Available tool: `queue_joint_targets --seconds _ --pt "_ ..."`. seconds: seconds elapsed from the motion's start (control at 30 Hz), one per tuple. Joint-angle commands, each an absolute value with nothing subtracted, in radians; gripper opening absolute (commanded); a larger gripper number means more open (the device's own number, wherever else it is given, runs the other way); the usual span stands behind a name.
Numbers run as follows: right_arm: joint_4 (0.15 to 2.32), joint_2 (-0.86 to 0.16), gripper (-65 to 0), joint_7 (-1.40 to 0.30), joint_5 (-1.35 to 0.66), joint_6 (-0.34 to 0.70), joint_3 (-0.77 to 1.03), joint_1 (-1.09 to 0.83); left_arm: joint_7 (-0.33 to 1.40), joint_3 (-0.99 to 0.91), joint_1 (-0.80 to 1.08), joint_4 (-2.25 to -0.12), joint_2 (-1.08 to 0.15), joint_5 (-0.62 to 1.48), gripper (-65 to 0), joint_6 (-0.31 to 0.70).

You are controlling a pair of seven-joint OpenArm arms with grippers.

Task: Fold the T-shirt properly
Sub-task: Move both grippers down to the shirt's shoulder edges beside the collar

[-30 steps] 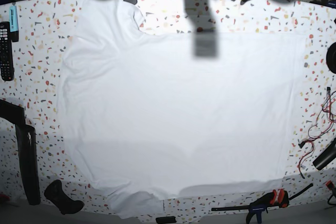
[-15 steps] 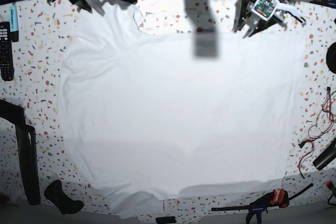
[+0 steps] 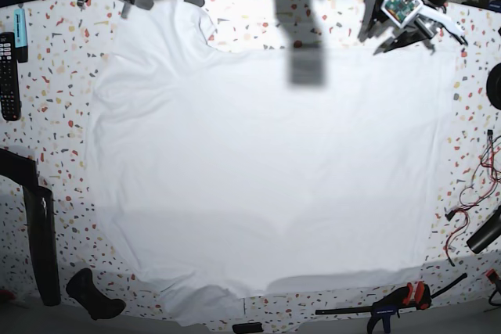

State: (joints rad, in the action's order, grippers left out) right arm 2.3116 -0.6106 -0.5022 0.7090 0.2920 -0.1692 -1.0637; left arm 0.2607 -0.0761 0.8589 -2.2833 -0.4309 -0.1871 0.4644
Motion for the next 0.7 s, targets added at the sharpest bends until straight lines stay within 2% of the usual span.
queue_joint_targets --seconds 0.0,0.1,0.27,0.33,0.67 --pt "2.318 -0.618 -37.2 -0.490 0.722 0.277 -0.165 -1.066 0.238 -0.078 0.869 -2.290 -0.446 -0.183 -42.3 0.457" --pt "2.260 -0.618 -37.2 -0.473 0.673 0.278 -0.166 -1.033 0.238 -0.078 0.868 -2.275 -0.451 -0.182 -41.3 0.457" --pt "2.075 -0.612 -37.2 -0.319 0.662 0.277 -0.167 -0.918 0.231 -0.078 0.849 -2.270 -0.451 -0.106 -41.3 0.456" --pt "2.033 -0.607 -37.2 -0.316 0.662 0.278 -0.179 -0.878 0.231 -0.078 0.845 -2.270 -0.448 -0.097 -41.3 0.456" --pt "2.017 -0.610 -37.2 -0.310 0.644 0.299 -0.241 -0.843 0.231 -0.078 0.844 -2.270 -0.449 -0.097 -41.3 0.457"
